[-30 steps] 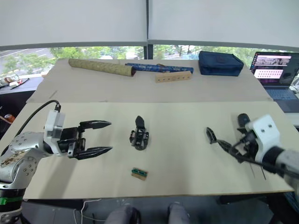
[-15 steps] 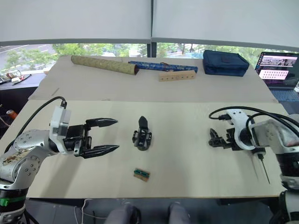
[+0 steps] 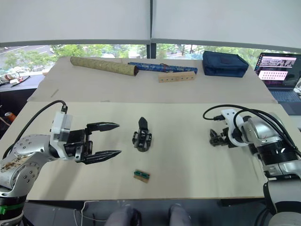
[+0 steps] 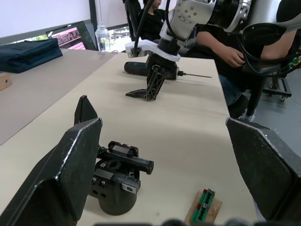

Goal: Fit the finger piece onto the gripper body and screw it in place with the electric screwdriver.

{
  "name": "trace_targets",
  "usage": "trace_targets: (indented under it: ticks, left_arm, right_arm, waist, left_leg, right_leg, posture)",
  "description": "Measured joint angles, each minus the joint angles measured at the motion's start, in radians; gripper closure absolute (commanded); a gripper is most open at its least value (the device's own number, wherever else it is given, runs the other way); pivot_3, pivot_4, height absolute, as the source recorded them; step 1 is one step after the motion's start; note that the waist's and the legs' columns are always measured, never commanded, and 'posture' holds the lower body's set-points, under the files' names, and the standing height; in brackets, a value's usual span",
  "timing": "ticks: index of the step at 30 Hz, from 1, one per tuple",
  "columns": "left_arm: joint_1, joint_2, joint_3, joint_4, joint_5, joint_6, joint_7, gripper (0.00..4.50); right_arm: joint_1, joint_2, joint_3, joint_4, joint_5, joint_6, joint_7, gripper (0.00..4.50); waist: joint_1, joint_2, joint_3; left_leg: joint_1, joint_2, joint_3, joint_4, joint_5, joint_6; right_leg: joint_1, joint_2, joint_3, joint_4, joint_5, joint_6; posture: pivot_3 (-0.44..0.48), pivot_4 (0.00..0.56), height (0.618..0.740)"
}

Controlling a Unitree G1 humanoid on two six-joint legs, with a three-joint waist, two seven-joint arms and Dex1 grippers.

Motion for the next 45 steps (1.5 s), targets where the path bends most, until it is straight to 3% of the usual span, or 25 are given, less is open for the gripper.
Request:
trace_targets:
  ticks: [2,4,9,12,16,20,24,35,42,45]
  left_arm:
    - [0.001,0.003,0.006,0.0,0.0,0.0,0.0,0.0]
    - [0.002,0.003,0.008,0.0,0.0,0.0,-0.001,0.0]
    - [-0.012,-0.029,0.034,0.004,-0.025,0.017,0.048,0.0]
    - [-0.081,-0.113,0.082,0.013,-0.142,0.096,0.212,0.0]
    - [-0.187,-0.214,0.125,0.019,-0.33,0.215,0.477,0.0]
    - [-0.29,-0.368,0.115,0.057,-0.395,0.242,0.72,0.0]
    - [-0.336,-0.516,0.084,0.092,-0.414,0.237,0.861,0.0]
    - [-0.361,-0.666,-0.006,0.116,-0.349,0.212,0.939,0.0]
    - [-0.365,-0.676,0.022,0.116,-0.341,0.17,0.944,0.0]
    - [-0.367,-0.674,0.03,0.116,-0.337,0.16,0.944,0.85]
  right_arm:
    - [0.009,0.001,-0.012,-0.013,-0.003,0.016,0.002,2.97]
    - [0.022,-0.003,-0.017,-0.033,-0.007,0.019,0.007,3.4]
    - [0.093,-0.002,-0.096,-0.095,0.001,-0.01,0.022,3.4]
    - [0.148,0.036,-0.194,-0.217,0.009,-0.157,0.028,3.4]
    - [0.137,0.107,-0.284,-0.491,-0.036,-0.489,-0.005,3.4]
    - [0.125,0.217,-0.176,-0.658,-0.16,-0.732,-0.07,3.4]
    - [0.111,0.334,-0.059,-0.675,-0.257,-0.815,-0.128,3.4]
    - [0.045,0.443,0.024,-0.63,-0.378,-0.912,-0.121,3.4]
    - [0.042,0.467,0.031,-0.604,-0.402,-0.916,-0.11,3.4]
    - [0.042,0.467,0.028,-0.602,-0.406,-0.915,-0.11,3.4]
  waist:
    - [0.001,0.0,0.0]
    - [0.002,0.0,0.0]
    - [0.007,0.0,0.0]
    - [0.004,0.0,0.001]
    - [-0.002,0.001,0.001]
    - [0.002,0.001,0.001]
    - [0.007,0.001,0.001]
    - [0.002,0.001,0.001]
    - [0.002,0.001,0.001]
    - [0.002,0.001,0.001]
  left_leg:
    - [0.0,0.0,0.0,0.0,0.0,0.0]
    - [0.0,0.0,0.0,0.0,0.0,0.0]
    - [-0.001,0.0,-0.001,0.0,0.0,0.0]
    - [-0.001,-0.001,-0.001,0.0,0.0,0.0]
    - [0.0,0.0,-0.003,-0.001,0.002,-0.004]
    - [0.0,-0.001,-0.004,0.0,0.003,-0.005]
    - [-0.001,-0.004,-0.003,0.001,0.004,-0.002]
    - [0.0,-0.003,-0.003,0.0,0.006,-0.005]
    - [0.0,-0.003,-0.003,0.0,0.006,-0.005]
    - [0.0,-0.003,-0.004,-0.001,0.006,-0.005]
  right_leg:
    - [0.0,0.0,-0.001,0.0,0.0,0.0]
    - [0.0,0.0,-0.001,0.0,0.0,0.0]
    - [0.0,0.0,-0.001,-0.001,0.0,0.0]
    - [-0.001,-0.001,0.0,0.001,0.001,0.001]
    - [0.0,0.001,0.0,0.002,0.001,0.001]
    - [0.0,0.001,0.0,0.002,0.001,0.001]
    - [0.001,-0.001,-0.001,0.002,0.001,0.001]
    - [0.001,0.002,-0.002,0.001,0.001,0.001]
    - [0.0,0.002,-0.002,0.001,0.001,0.001]
    - [0.0,0.002,-0.002,0.001,0.001,0.001]
  posture:
    - [0.0,0.15,0.74]
    - [0.0,0.15,0.74]
    - [0.0,0.15,0.74]
    - [0.0,0.15,0.74]
    - [0.0,0.15,0.74]
    - [0.0,0.15,0.74]
    - [0.0,0.15,0.74]
    - [0.0,0.15,0.74]
    - [0.0,0.15,0.74]
    - [0.0,0.15,0.74]
